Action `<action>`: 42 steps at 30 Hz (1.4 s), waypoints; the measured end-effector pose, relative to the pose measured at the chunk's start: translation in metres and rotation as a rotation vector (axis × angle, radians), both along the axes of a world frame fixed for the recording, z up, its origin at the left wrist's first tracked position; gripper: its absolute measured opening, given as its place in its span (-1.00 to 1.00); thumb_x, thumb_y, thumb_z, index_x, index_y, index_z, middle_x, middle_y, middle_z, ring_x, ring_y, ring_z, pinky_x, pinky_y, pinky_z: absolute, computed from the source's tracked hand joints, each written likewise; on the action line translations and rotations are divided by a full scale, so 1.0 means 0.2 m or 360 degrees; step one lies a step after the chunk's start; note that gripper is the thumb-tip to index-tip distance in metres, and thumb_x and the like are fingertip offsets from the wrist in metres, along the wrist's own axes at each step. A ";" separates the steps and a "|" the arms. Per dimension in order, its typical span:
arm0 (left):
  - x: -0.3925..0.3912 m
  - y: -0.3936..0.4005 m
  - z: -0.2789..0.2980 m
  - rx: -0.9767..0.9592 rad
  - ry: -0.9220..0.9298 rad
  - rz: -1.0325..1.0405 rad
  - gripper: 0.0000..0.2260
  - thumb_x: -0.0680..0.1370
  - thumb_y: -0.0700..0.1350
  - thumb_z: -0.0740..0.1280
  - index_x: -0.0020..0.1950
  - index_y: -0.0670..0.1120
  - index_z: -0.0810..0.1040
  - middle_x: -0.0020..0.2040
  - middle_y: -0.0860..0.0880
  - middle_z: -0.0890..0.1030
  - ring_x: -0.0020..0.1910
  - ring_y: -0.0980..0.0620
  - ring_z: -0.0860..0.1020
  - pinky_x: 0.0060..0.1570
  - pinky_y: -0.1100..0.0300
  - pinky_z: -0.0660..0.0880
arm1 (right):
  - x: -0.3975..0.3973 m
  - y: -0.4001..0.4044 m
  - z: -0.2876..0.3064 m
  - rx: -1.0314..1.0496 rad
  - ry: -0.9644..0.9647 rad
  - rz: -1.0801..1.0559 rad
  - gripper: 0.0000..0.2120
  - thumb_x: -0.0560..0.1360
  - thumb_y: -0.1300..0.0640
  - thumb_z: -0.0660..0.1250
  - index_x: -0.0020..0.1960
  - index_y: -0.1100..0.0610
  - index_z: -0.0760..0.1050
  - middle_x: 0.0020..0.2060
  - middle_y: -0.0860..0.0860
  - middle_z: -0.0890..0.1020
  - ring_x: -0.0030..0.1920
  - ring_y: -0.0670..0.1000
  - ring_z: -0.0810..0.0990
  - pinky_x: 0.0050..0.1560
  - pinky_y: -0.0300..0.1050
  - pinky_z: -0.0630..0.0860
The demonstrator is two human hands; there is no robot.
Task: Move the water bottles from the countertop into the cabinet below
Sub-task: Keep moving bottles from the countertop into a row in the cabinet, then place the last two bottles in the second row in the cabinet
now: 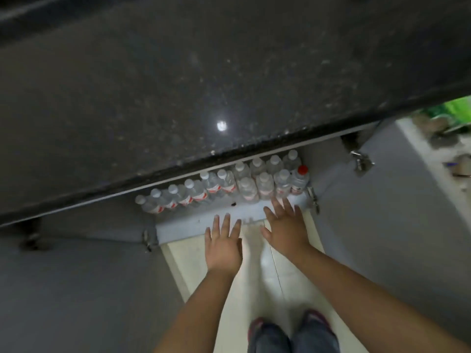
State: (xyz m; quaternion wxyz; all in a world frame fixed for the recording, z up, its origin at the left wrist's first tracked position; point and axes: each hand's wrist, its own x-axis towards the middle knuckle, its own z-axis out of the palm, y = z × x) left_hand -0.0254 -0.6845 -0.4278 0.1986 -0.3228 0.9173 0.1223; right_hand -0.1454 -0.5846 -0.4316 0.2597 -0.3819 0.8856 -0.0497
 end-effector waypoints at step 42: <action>-1.20 1.93 0.29 0.0311 -0.0115 0.0401 -0.56 0.61 0.05 0.04 0.49 0.05 0.10 0.55 -0.01 0.09 0.53 -0.08 -0.02 0.45 -0.03 0.11 | -1.19 2.16 0.24 0.0411 -0.0127 -0.0053 -0.52 0.56 -0.06 0.15 0.43 0.08 0.26 0.44 0.05 0.32 0.41 0.06 0.28 0.37 -0.11 0.28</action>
